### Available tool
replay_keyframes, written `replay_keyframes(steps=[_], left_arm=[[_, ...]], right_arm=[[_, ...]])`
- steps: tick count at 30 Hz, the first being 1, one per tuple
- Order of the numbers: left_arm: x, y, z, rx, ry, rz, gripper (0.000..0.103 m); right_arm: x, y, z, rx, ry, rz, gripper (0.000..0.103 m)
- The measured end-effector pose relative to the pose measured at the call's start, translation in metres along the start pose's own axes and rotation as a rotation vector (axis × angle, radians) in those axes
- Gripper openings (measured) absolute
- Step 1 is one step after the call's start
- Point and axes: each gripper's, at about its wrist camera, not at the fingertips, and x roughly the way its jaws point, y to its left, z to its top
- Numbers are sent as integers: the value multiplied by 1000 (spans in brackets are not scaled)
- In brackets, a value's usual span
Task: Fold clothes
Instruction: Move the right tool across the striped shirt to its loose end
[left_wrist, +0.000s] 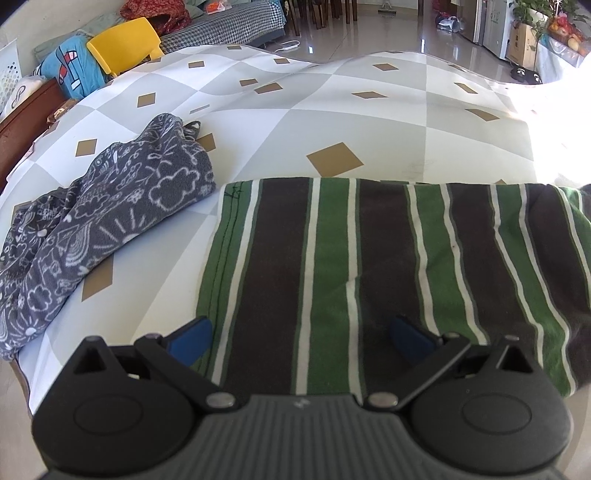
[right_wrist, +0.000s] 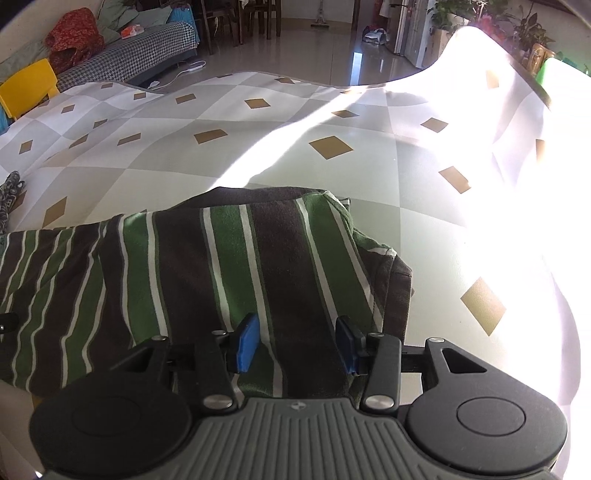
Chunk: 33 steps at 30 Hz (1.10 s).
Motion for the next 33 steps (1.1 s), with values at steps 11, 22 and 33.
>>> replay_keyframes(steps=[11,22,33], left_arm=[[-14,-37,-10,58,0,-78,103],[-17,-56,-11,78,5,-121,103],[-12,-67,-16,69,25,-135,103]], right_arm=[[-17,-15,-7,53,32,2,43],[-24,-31,-22,202,83,81,43],[-21,-44,-41,336,124,113,43]])
